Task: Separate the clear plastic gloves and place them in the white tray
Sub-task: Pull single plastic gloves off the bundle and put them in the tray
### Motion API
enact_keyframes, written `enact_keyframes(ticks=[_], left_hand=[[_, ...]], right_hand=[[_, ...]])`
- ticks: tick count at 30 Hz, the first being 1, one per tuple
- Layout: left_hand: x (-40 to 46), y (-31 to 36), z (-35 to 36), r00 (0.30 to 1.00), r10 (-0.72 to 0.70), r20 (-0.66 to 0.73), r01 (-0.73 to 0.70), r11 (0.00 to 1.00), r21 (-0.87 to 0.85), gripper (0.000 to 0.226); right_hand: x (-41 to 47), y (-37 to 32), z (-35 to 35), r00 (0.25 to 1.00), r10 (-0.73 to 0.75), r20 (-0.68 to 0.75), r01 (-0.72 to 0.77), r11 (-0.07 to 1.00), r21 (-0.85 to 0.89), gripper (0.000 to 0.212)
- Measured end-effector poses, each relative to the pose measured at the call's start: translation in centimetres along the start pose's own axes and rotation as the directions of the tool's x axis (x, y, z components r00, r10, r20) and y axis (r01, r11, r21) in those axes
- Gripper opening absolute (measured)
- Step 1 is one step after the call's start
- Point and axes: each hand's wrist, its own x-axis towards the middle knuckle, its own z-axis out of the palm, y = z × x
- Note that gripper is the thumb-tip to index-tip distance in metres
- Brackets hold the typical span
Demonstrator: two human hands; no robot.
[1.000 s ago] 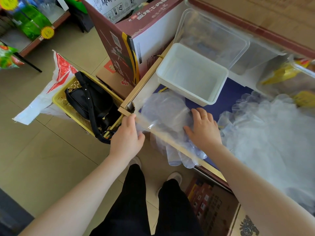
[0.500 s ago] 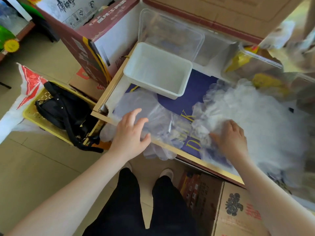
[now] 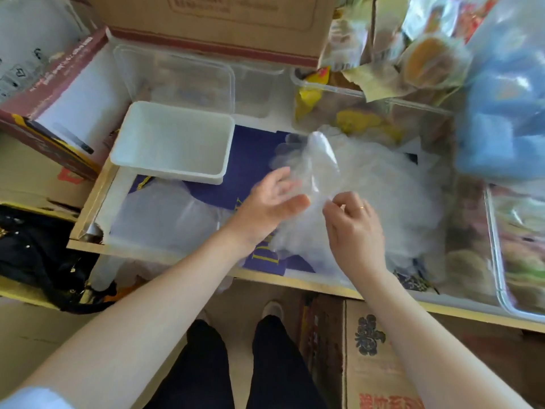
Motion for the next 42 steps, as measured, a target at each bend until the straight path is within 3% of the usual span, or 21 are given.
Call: enact_keyframes(ticks=[3, 4, 7, 10, 13, 15, 20, 24, 26, 29, 30, 32, 34, 36, 37, 39, 40, 42], left_hand=[[0.1, 1.2, 1.9, 0.994, 0.07, -0.087, -0.066, 0.997, 0.043, 0.016], [0.2, 0.9, 2.0, 0.987, 0.076, -0.143, -0.068, 0.996, 0.06, 0.01], [0.3, 0.4, 0.9, 0.98, 0.014, -0.201, -0.039, 0.992, -0.12, 0.023], [0.4, 0.0, -0.5, 0.979, -0.048, -0.196, -0.02, 0.944, -0.33, 0.026], [0.3, -0.3, -1.2, 0.965, -0.09, -0.245, -0.023, 0.906, -0.424, 0.029], [0.1, -0.3, -1.5, 0.946, -0.146, -0.289, -0.014, 0.874, -0.485, 0.028], [-0.1, -0.7, -2.9, 0.897, -0.252, -0.362, 0.011, 0.833, -0.553, 0.028], [-0.1, -0.4, -3.6, 0.89, -0.266, -0.371, 0.01, 0.824, -0.567, 0.028], [-0.1, -0.2, -3.8, 0.897, -0.264, -0.355, 0.026, 0.833, -0.553, 0.028], [-0.1, -0.4, -4.6, 0.904, -0.194, -0.38, 0.045, 0.93, -0.366, 0.026], [-0.2, -0.6, -5.0, 0.909, -0.141, -0.393, 0.054, 0.973, -0.225, 0.023], [-0.7, -0.8, -5.7, 0.934, -0.012, -0.358, 0.058, 0.991, 0.119, 0.015], [-1.3, -0.9, -6.3, 0.979, 0.066, -0.193, 0.037, 0.873, 0.487, 0.05], [-1.6, -1.0, -6.4, 0.998, 0.047, -0.044, 0.002, 0.652, 0.758, 0.074], [-1.6, -1.1, -6.4, 0.999, 0.044, -0.018, -0.012, 0.589, 0.808, 0.068], [-1.4, -1.2, -6.4, 0.995, 0.079, -0.054, -0.006, 0.622, 0.783, 0.027], [-1.2, -1.3, -6.6, 0.991, 0.092, -0.102, 0.012, 0.681, 0.732, 0.007], [-0.9, -1.4, -6.8, 0.972, 0.064, -0.225, 0.072, 0.834, 0.548, 0.014]], right_hand=[[-0.5, 0.0, -0.5, 0.996, -0.087, 0.012, 0.087, 0.994, -0.059, 0.026], [-0.7, 0.3, -0.6, 0.999, -0.052, 0.012, 0.053, 0.998, -0.016, 0.025], [-1.4, 1.5, -1.1, 0.959, 0.275, 0.072, -0.284, 0.934, 0.216, 0.051], [-1.5, 2.7, -0.6, 0.758, 0.579, 0.299, -0.652, 0.663, 0.369, 0.084], [-0.8, 2.7, 0.6, 0.537, 0.635, 0.556, -0.839, 0.335, 0.428, 0.091], [-0.2, 2.4, 1.2, 0.47, 0.613, 0.634, -0.876, 0.241, 0.417, 0.082], [1.7, 0.9, 1.7, 0.567, 0.368, 0.737, -0.824, 0.279, 0.494, 0.028], [3.0, -1.1, 2.2, 0.582, 0.227, 0.781, -0.808, 0.27, 0.524, 0.005], [3.4, -2.0, 2.5, 0.592, 0.206, 0.779, -0.801, 0.262, 0.539, 0.014], [4.3, -2.7, 3.0, 0.613, 0.254, 0.748, -0.775, 0.01, 0.632, 0.022], [4.7, -2.8, 2.9, 0.622, 0.287, 0.729, -0.757, -0.017, 0.653, 0.022], [5.2, -3.2, 2.7, 0.665, 0.329, 0.67, -0.728, 0.085, 0.68, 0.023], [5.6, -3.8, 2.6, 0.697, 0.314, 0.645, -0.711, 0.182, 0.68, 0.023], [5.9, -4.4, 2.5, 0.705, 0.284, 0.649, -0.707, 0.207, 0.677, 0.021], [6.1, -4.7, 2.5, 0.702, 0.277, 0.656, -0.709, 0.191, 0.679, 0.019], [6.4, -5.0, 2.1, 0.67, 0.268, 0.693, -0.74, 0.156, 0.655, 0.005], [6.4, -4.9, 1.8, 0.634, 0.263, 0.727, -0.772, 0.164, 0.614, 0.021], [6.3, -4.3, 0.8, 0.57, 0.191, 0.799, -0.815, 0.253, 0.521, 0.067]])
